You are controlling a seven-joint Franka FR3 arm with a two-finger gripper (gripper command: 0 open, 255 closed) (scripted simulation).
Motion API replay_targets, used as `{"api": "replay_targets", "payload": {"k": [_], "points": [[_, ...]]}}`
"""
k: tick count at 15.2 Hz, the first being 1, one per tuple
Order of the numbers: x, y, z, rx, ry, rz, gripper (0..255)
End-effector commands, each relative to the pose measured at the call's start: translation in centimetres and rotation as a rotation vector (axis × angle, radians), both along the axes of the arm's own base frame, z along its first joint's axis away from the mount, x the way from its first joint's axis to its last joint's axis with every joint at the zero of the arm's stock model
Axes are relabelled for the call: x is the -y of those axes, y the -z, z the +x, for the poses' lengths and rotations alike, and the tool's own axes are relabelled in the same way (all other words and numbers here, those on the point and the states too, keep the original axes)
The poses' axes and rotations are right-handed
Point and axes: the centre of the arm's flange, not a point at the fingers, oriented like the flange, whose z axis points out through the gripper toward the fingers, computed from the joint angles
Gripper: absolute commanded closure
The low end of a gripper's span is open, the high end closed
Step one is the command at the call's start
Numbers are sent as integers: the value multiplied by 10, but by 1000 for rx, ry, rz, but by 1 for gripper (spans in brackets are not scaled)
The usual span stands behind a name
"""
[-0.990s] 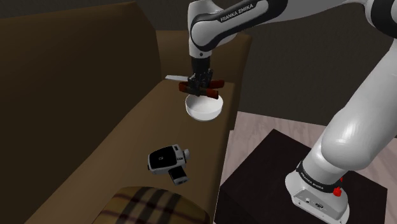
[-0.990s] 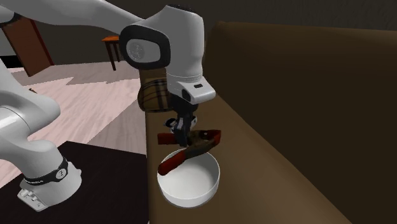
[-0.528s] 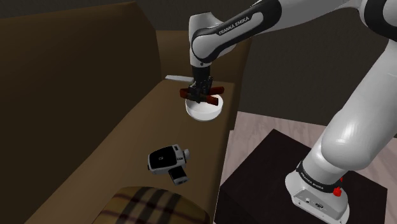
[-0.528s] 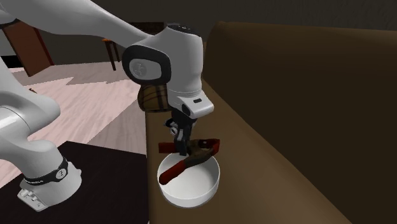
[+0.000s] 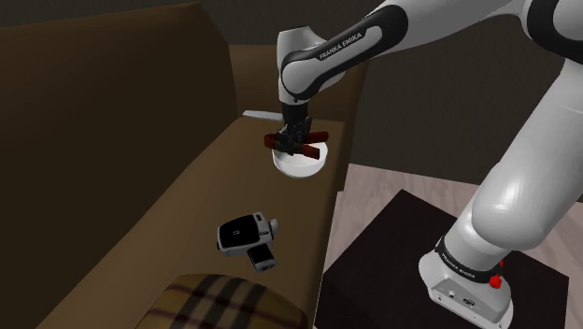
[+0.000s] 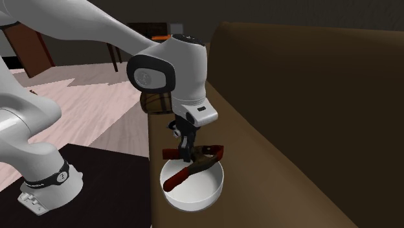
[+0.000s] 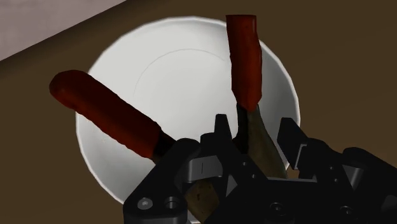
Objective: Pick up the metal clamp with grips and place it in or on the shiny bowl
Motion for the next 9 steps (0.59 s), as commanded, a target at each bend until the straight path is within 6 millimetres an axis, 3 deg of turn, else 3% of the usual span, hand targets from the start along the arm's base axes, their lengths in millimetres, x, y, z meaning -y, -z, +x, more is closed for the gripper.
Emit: {"api": "replay_targets", "payload": {"k": [1,2,7,9], "points": [[0,0,0,1,0,0,255],[0,0,0,1,0,0,0],[0,0,0,1,0,0,0],[0,-27,1,1,0,0,0]]}}
